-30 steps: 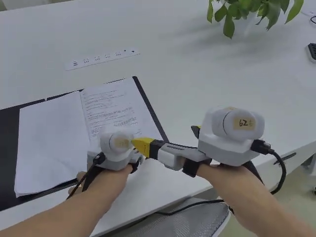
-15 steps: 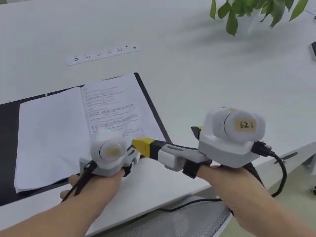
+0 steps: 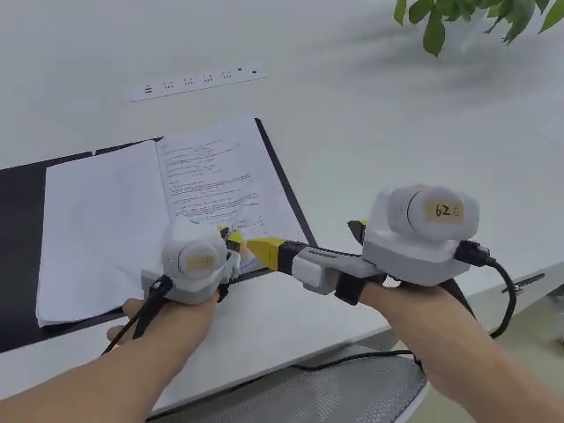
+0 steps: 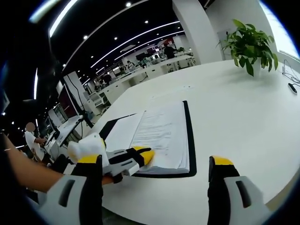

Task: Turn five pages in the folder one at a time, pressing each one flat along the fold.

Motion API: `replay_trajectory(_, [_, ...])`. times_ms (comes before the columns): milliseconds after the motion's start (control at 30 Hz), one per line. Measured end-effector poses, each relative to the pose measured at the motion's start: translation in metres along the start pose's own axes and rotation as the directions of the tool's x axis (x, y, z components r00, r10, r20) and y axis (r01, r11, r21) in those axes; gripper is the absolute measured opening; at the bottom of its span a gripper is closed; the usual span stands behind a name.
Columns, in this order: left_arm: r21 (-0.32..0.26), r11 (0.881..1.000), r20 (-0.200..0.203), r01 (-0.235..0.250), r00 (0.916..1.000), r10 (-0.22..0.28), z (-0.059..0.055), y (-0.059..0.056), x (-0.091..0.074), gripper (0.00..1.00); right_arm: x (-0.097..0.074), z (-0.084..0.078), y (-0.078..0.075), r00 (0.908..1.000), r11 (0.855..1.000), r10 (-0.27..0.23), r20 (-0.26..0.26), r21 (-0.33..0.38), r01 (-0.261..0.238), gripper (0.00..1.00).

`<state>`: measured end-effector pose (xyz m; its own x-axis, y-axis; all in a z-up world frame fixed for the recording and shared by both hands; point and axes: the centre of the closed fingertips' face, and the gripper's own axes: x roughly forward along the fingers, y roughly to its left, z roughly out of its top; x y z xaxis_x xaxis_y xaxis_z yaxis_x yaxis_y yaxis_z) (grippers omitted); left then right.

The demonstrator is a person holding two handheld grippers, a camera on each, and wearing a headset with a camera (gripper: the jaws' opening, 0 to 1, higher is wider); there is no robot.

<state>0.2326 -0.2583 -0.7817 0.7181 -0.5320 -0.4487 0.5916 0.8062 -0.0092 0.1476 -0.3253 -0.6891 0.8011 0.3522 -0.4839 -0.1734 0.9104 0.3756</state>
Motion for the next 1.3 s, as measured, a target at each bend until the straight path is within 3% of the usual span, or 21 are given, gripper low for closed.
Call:
replay_trajectory(167, [-0.03, 1.0, 0.012, 0.001, 0.9999, -0.001, -0.001, -0.002, 0.0, 0.06, 0.009, -0.001, 0.0, 0.9993, 1.0, 0.023, -0.029, 0.02, -0.022, 0.85])
replay_trajectory(267, [-0.032, 0.999, 0.014, 0.005, 0.9999, -0.005, 0.0, -0.003, 0.0, 0.06, 0.014, 0.0, 0.008, 0.9982, 0.995, 0.058, -0.015, 0.079, -0.057, 0.85])
replay_trajectory(333, [-0.037, 0.999, 0.015, 0.006, 0.9999, -0.005, 0.0, -0.003, 0.0, 0.06, 0.02, -0.008, 0.011, 0.9958, 0.993, 0.077, -0.05, 0.096, -0.071, 0.83])
replay_trajectory(567, [-0.05, 0.999, 0.021, 0.012, 0.9997, -0.011, 0.001, -0.006, 0.001, 0.06, 0.036, -0.022, 0.014, 0.9912, 0.987, 0.101, -0.087, 0.13, -0.089, 0.76])
replay_trajectory(1033, [-0.069, 0.998, 0.026, 0.015, 0.9996, -0.013, 0.002, -0.006, 0.003, 0.06, 0.059, -0.034, -0.008, 0.9926, 0.967, 0.073, -0.097, 0.251, -0.047, 0.68])
replay_trajectory(1200, [-0.07, 0.997, 0.023, 0.017, 0.9996, -0.015, 0.003, -0.006, 0.004, 0.06, 0.063, -0.035, -0.02, 0.9955, 0.954, 0.042, -0.085, 0.3, -0.014, 0.51])
replay_trajectory(1300, [-0.072, 0.997, 0.022, 0.019, 0.9996, -0.017, 0.003, -0.006, 0.004, 0.06, 0.064, -0.035, -0.025, 0.9962, 0.953, 0.018, -0.085, 0.302, 0.008, 0.44])
